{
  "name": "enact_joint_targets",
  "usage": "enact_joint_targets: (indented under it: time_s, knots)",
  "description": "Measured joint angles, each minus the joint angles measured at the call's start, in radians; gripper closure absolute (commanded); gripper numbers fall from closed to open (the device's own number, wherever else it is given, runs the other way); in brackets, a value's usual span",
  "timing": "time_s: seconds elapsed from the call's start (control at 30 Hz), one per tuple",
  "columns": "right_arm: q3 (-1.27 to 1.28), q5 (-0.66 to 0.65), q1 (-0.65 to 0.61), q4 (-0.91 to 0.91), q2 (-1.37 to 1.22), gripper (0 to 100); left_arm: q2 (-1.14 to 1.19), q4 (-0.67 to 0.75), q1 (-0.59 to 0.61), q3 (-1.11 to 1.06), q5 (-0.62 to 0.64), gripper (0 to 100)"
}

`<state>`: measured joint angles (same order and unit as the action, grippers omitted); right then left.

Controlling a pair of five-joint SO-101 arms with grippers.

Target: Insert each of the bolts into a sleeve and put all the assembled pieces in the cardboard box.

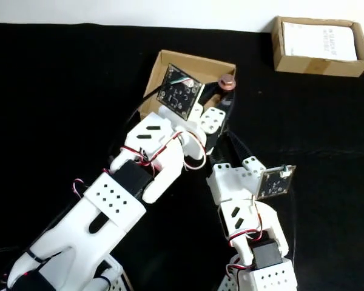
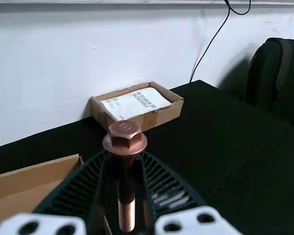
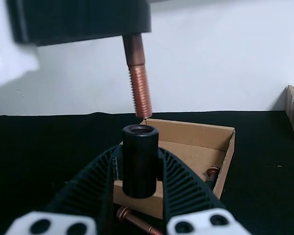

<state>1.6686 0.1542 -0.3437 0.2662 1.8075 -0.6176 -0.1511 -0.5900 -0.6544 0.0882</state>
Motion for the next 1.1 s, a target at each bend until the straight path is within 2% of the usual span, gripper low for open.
enact_joint_targets:
  time_s: [1.1]
  knots:
    - [0.0,0.0,0.0,0.0,0.0,99.1,0.0,-0.101,-0.043,0.057,0.0,99]
